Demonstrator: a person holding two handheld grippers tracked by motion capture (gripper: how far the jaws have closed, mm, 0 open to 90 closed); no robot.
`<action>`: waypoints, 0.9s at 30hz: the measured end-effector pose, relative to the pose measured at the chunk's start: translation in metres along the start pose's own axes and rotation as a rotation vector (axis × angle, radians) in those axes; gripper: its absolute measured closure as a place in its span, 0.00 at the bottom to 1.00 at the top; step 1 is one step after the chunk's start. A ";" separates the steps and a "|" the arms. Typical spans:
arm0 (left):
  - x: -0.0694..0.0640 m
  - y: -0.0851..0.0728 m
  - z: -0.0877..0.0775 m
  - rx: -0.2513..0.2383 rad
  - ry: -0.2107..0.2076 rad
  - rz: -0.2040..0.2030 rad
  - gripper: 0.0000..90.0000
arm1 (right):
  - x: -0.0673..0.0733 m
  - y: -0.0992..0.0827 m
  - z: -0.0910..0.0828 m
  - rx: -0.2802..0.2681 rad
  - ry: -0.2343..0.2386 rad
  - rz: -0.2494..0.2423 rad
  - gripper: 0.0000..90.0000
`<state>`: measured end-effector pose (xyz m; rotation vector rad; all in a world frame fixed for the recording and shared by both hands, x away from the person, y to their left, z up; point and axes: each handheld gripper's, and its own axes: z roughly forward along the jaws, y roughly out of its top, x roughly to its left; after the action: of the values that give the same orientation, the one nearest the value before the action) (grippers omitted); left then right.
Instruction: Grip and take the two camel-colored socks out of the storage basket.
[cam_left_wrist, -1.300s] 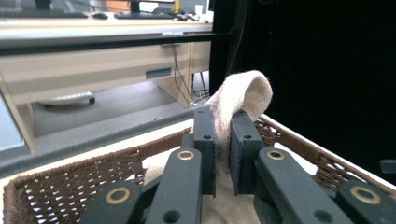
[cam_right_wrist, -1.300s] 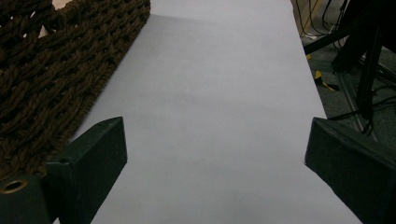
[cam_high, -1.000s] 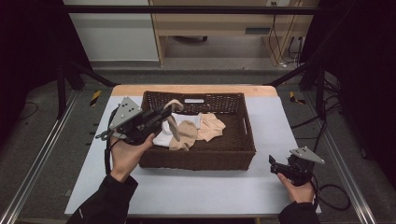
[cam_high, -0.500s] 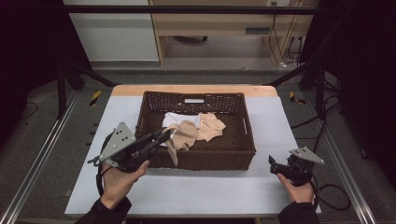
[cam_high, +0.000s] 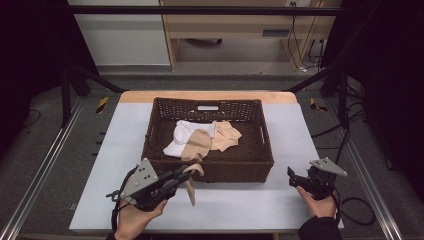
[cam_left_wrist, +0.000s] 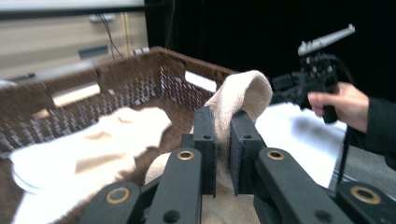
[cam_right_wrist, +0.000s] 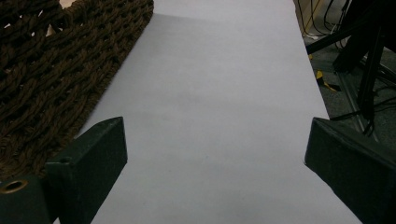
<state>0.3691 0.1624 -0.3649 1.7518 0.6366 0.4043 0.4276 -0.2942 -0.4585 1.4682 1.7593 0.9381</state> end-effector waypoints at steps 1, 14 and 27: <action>0.000 0.000 0.000 0.000 0.000 0.000 0.92 | 0.000 0.000 0.000 0.000 0.000 0.000 0.07; -0.004 -0.056 0.034 0.190 -0.024 -0.033 0.92 | 0.000 -0.001 0.001 0.006 0.007 0.001 0.07; -0.009 -0.086 0.066 0.308 -0.064 -0.038 0.88 | 0.001 -0.002 0.002 0.015 0.009 -0.005 0.07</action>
<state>0.3824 0.1218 -0.4649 2.0323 0.7142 0.2308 0.4280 -0.2930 -0.4610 1.4703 1.7794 0.9316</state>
